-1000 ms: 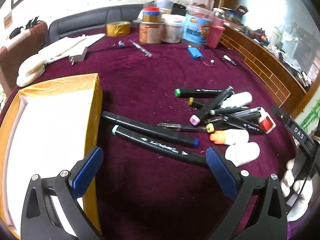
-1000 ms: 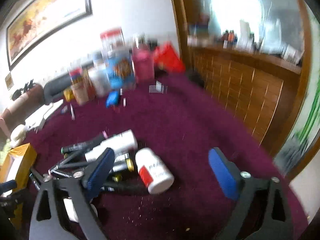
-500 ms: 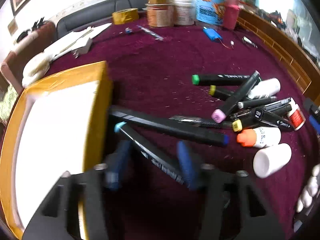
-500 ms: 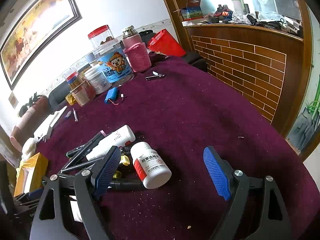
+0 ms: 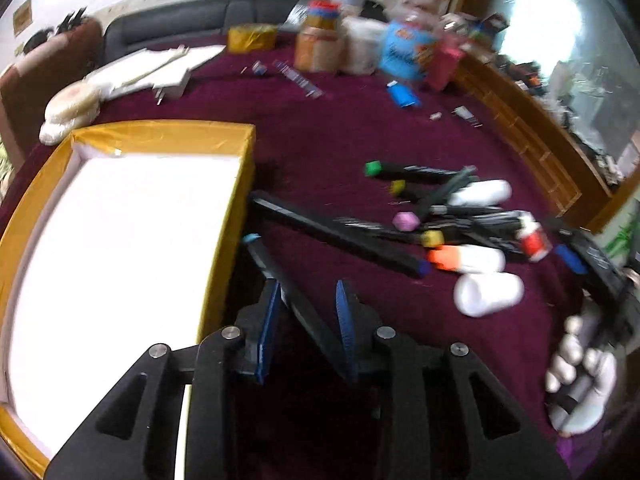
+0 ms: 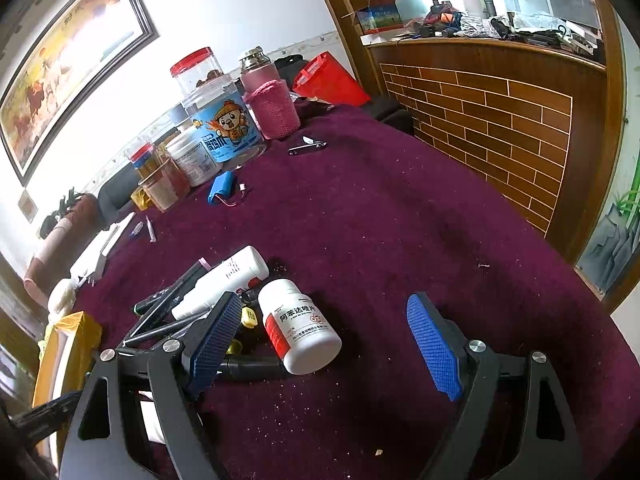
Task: Organize rigid objects
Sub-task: 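Lower the left tool and grasp the teal-capped black marker, then grasp the blue-capped black marker with the right tool while the left lifts its marker, then carry both markers into the yellow-rimmed box and open both tools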
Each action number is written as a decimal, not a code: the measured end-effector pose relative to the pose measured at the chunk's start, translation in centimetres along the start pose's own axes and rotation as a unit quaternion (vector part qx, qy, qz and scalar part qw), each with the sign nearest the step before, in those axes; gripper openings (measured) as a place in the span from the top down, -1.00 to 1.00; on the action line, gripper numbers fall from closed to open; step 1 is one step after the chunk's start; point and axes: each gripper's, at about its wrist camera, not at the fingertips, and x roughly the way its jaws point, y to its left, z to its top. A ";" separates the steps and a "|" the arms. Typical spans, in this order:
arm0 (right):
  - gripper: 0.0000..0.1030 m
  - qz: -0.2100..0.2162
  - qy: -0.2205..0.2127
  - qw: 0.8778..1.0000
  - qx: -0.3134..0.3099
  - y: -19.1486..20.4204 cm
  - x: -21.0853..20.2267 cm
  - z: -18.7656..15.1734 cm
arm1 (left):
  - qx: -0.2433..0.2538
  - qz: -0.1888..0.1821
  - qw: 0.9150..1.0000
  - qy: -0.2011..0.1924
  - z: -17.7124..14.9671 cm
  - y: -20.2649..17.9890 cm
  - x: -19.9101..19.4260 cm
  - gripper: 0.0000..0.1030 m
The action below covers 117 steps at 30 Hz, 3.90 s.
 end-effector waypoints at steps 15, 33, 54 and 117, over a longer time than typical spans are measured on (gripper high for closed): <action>-0.58 -0.002 0.007 1.000 -0.003 0.1 0.2 0.1 | 0.017 0.025 0.999 0.010 -1.1 -2.3 1.3 -0.13; -0.42 0.030 0.028 0.996 -0.084 4.8 -2.6 0.0 | -0.048 -0.140 0.984 -0.101 -2.0 4.3 -7.0 0.77; 0.33 0.105 0.225 0.872 -0.421 26.4 6.3 -9.2 | -0.080 -0.197 0.971 -0.104 -5.4 9.7 -9.9 0.77; 0.74 0.168 0.279 0.937 -0.122 32.4 7.4 -8.1 | -0.141 -0.139 0.980 0.018 4.0 15.8 3.4 0.65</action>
